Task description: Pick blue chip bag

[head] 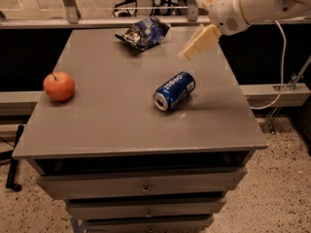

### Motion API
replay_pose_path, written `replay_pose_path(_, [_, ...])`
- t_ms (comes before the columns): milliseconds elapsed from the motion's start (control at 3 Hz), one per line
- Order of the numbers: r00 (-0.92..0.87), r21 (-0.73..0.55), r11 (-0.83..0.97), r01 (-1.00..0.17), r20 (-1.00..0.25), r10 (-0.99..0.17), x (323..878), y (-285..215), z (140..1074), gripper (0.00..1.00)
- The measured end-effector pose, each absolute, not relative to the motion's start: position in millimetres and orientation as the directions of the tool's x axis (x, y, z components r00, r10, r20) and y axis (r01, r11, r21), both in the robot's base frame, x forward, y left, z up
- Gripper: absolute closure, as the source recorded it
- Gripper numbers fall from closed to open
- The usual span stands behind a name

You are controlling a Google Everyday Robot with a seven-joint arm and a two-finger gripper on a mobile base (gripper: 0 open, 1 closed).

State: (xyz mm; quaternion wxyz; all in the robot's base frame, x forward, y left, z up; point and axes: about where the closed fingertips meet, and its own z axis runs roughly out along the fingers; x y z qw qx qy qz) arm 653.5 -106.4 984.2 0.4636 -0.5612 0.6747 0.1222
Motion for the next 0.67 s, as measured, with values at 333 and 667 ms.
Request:
replay_pose_path(333, [0.037, -0.321, 0.465, -0.825, -0.852, -0.522, 710, -91, 976, 0.0])
replay_pose_path(667, [0.015, -0.296, 0.565, -0.77, -0.894, -0.448, 774, -74, 969, 0.0])
